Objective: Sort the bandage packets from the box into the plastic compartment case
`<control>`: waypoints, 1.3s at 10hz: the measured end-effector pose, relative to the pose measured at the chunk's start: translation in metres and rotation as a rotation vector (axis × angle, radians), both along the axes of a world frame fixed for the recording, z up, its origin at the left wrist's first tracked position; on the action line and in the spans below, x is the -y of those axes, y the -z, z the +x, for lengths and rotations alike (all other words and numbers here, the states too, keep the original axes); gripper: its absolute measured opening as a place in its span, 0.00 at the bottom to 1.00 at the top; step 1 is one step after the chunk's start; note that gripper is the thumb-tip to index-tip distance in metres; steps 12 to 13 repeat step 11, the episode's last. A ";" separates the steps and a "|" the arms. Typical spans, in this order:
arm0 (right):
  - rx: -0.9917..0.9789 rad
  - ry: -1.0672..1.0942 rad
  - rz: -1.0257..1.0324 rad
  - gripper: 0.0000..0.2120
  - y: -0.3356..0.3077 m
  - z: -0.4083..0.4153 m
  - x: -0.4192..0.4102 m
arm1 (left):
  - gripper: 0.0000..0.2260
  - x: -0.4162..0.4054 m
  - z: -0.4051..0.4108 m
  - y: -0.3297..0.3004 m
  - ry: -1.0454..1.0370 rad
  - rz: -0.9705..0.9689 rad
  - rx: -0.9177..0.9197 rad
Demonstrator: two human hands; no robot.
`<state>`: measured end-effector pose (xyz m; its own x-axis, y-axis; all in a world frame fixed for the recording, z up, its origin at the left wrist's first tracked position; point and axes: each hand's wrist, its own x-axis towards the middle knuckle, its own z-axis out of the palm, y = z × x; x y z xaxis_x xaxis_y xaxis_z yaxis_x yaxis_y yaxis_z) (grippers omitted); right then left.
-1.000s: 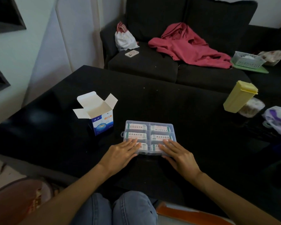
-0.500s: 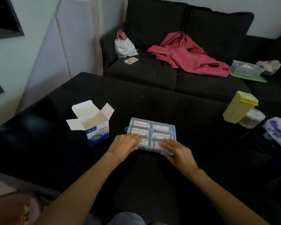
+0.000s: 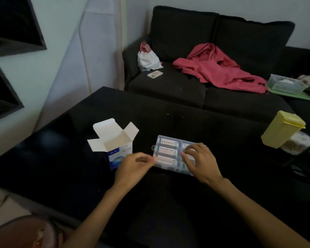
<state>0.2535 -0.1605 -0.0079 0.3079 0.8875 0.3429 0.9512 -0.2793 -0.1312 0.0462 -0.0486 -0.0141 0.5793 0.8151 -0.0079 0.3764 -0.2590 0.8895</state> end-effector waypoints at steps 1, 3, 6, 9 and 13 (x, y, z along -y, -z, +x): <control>-0.519 0.026 0.103 0.17 -0.019 -0.047 -0.051 | 0.15 -0.007 -0.053 -0.005 -0.465 -0.207 0.111; -1.414 0.180 0.016 0.22 -0.030 -0.138 -0.146 | 0.28 -0.037 -0.085 -0.004 -0.638 -0.397 0.303; -1.351 -0.106 0.023 0.12 -0.030 -0.270 -0.116 | 0.07 -0.008 -0.192 -0.023 -0.857 -0.123 0.465; -1.179 -0.325 -0.639 0.17 0.031 -0.397 -0.123 | 0.14 0.042 -0.341 0.030 -1.062 -0.259 0.169; -1.039 -0.404 -0.721 0.14 0.040 -0.381 -0.114 | 0.32 0.049 -0.375 0.064 -1.158 -0.420 -0.046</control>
